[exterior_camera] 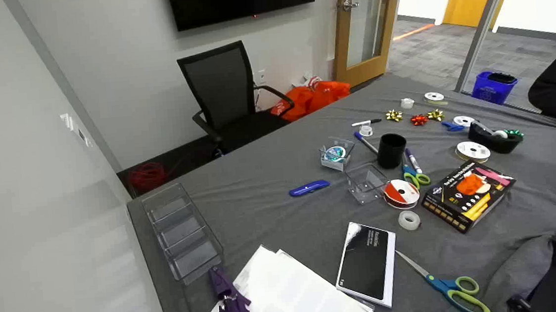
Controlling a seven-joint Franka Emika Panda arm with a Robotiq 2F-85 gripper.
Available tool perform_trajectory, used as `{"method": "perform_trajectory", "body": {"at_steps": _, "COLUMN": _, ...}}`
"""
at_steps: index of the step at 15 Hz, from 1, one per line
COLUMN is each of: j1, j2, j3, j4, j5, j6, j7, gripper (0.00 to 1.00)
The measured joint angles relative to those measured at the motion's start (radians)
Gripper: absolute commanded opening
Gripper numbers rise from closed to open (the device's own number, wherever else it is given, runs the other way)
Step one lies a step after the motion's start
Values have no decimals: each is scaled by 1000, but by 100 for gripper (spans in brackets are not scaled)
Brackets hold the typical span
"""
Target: Put the marker that is at the right of the black cup in the black cup
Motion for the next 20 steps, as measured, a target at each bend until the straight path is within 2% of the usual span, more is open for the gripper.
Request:
{"method": "perform_trajectory", "body": {"at_steps": 9, "j1": 8, "j2": 0, "j3": -3, "j4": 0, "j5": 6, "j6": 0, "j7": 25, "gripper": 100}}
{"method": "perform_trajectory", "body": {"at_steps": 13, "j1": 9, "j2": 41, "j3": -5, "j4": 6, "j5": 59, "j6": 30, "j7": 215, "gripper": 100}}
{"method": "perform_trajectory", "body": {"at_steps": 20, "j1": -25, "j2": 262, "j3": -4, "j4": 92, "j5": 178, "j6": 151, "j7": 587, "gripper": 100}}
